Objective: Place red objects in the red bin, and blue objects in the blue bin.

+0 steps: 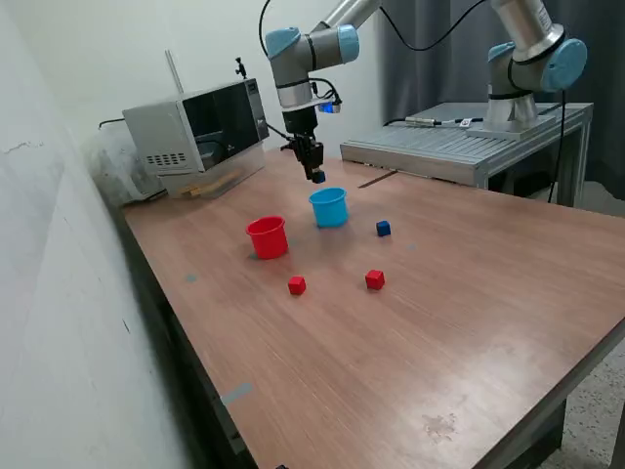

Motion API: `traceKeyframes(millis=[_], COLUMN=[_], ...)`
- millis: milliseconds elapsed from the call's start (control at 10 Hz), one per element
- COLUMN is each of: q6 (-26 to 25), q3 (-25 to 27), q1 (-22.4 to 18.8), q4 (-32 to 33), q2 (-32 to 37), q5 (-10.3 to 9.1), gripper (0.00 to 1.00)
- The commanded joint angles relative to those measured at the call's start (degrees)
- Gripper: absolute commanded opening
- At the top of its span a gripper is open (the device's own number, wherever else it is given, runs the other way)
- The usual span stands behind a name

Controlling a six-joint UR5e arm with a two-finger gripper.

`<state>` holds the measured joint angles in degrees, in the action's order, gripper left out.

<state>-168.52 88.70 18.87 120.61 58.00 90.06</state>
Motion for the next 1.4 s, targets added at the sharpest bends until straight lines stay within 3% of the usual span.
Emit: traceKeyframes(millis=[0, 100, 200, 400, 600, 800, 900, 1000, 1200, 1300], q6=[0.4, 0.4, 0.4, 0.1, -0.1, -0.4, -1.6, -8.3, -16.3, -17.5], q3=[0.3, 0.2, 0.3, 0.4, 1.2, 4.7, 7.5, 11.7, 15.9, 15.9], q1=[1.2, 1.2, 1.1, 0.8, 0.0, -5.0, -6.8, -8.2, -10.2, -10.5], q4=[1.1, 1.1, 1.0, 0.9, 0.3, -3.4, -3.9, -3.9, -3.5, -2.8], q2=[-1.8, -1.8, -1.7, -1.2, 2.5, 8.5, 10.9, 13.5, 14.3, 13.4], q5=[0.03, 0.20, 0.55, 2.40, 2.49, 2.84, 2.93, 2.84, 1.79, -2.65], gripper=[0.00, 0.00, 1.00, 1.00, 1.00, 1.00, 1.00, 1.00, 1.00, 1.00])
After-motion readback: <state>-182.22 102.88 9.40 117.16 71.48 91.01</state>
